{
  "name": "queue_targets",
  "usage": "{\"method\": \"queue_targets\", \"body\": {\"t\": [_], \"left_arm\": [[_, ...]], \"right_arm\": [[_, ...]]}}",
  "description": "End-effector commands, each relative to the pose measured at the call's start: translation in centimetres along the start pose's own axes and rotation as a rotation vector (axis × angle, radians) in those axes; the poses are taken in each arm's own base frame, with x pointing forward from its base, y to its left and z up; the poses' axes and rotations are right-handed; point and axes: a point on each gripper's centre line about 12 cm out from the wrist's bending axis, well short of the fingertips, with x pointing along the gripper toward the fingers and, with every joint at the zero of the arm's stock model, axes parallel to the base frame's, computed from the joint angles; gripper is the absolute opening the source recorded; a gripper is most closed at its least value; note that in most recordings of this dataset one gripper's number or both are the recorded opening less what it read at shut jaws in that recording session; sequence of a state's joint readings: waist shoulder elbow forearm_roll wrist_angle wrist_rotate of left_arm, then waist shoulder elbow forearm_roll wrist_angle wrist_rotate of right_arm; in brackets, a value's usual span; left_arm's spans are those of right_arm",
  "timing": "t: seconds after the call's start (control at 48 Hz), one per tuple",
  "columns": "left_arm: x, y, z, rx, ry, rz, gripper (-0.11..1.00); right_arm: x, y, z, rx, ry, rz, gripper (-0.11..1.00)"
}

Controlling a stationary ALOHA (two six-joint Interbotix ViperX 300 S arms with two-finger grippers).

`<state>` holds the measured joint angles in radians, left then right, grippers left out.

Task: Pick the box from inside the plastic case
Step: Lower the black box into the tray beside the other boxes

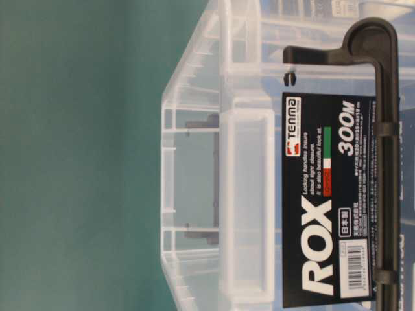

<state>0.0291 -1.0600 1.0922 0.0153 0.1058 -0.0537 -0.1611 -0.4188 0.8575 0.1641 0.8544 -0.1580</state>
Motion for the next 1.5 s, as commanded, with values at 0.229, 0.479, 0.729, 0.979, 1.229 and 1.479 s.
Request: {"method": "queue_targets", "body": {"t": [0.229, 0.479, 0.729, 0.979, 1.229, 1.479], "left_arm": [[0.0, 0.0, 1.3, 0.0, -0.035, 0.0, -0.05], [0.0, 0.0, 1.2, 0.0, -0.034, 0.0, -0.05], [0.1, 0.0, 1.1, 0.0, -0.031, 0.002, -0.05], [0.1, 0.0, 1.0, 0.0, -0.026, 0.0, -0.05], [0.1, 0.0, 1.0, 0.0, -0.023, 0.001, -0.05], [0.2, 0.0, 0.8, 0.001, -0.017, 0.001, -0.05]], "right_arm": [[4.3, -0.9, 0.1, -0.029, 0.049, -0.027, 0.67], [5.5, -2.3, 1.1, -0.05, 0.016, -0.082, 0.67], [5.5, -2.5, 1.1, -0.052, 0.018, -0.091, 0.67], [5.6, -2.5, 1.0, -0.05, 0.03, -0.09, 0.67], [5.5, -2.5, 1.1, -0.046, 0.027, -0.09, 0.67], [5.3, -2.5, 1.4, -0.049, 0.011, -0.105, 0.96]]}}
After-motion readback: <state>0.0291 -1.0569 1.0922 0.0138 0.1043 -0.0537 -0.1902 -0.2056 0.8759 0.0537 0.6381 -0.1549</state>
